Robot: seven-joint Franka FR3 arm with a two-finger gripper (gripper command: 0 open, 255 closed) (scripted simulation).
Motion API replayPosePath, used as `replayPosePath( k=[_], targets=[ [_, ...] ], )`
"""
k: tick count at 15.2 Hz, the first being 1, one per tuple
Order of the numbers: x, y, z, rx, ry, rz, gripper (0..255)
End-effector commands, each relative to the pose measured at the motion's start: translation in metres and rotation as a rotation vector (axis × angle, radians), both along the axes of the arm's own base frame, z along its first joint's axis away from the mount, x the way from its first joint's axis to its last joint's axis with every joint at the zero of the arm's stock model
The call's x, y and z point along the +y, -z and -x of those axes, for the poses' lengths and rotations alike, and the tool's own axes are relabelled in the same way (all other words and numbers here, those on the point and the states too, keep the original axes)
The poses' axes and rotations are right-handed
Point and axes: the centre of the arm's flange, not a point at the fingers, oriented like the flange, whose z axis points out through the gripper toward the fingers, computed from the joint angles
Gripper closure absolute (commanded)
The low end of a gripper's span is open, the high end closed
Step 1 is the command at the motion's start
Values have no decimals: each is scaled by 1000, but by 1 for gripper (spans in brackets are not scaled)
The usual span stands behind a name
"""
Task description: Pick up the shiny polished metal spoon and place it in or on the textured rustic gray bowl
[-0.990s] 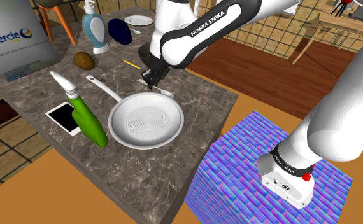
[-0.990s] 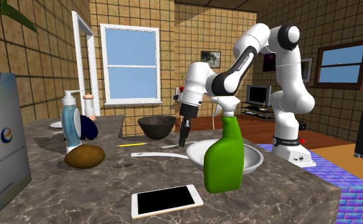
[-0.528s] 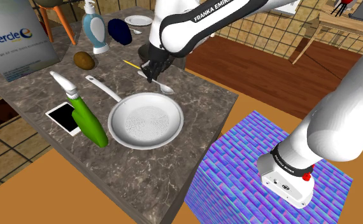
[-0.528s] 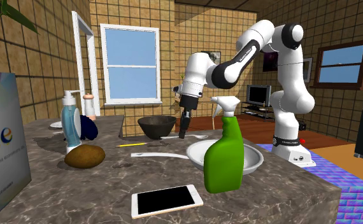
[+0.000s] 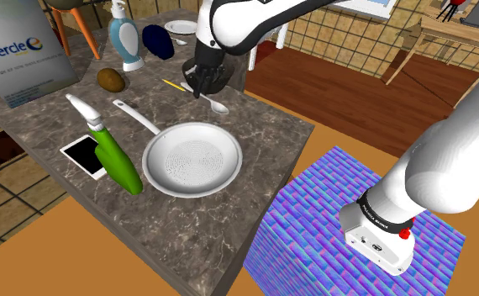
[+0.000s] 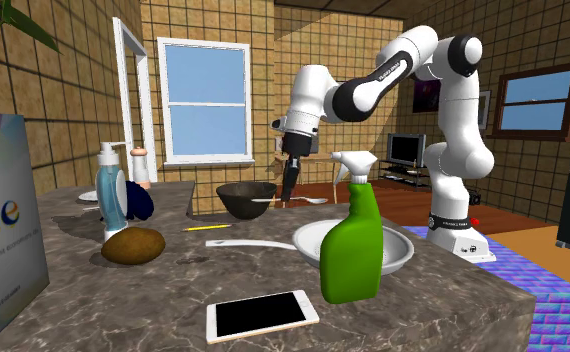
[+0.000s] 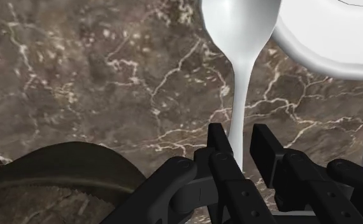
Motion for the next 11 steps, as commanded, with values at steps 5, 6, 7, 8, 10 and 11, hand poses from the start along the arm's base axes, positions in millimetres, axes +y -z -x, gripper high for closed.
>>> replayPosePath(
  k=[5, 6, 7, 8, 10, 11],
  targets=[
    [-1, -32, 0, 1, 0, 0, 255],
    [-1, -37, 0, 1, 0, 0, 255],
    [-1, -42, 0, 1, 0, 0, 255],
    [-1, -48, 0, 1, 0, 0, 255],
    [-1, -58, 0, 1, 0, 0, 255],
    [-1, -63, 0, 1, 0, 0, 255]
  ],
)
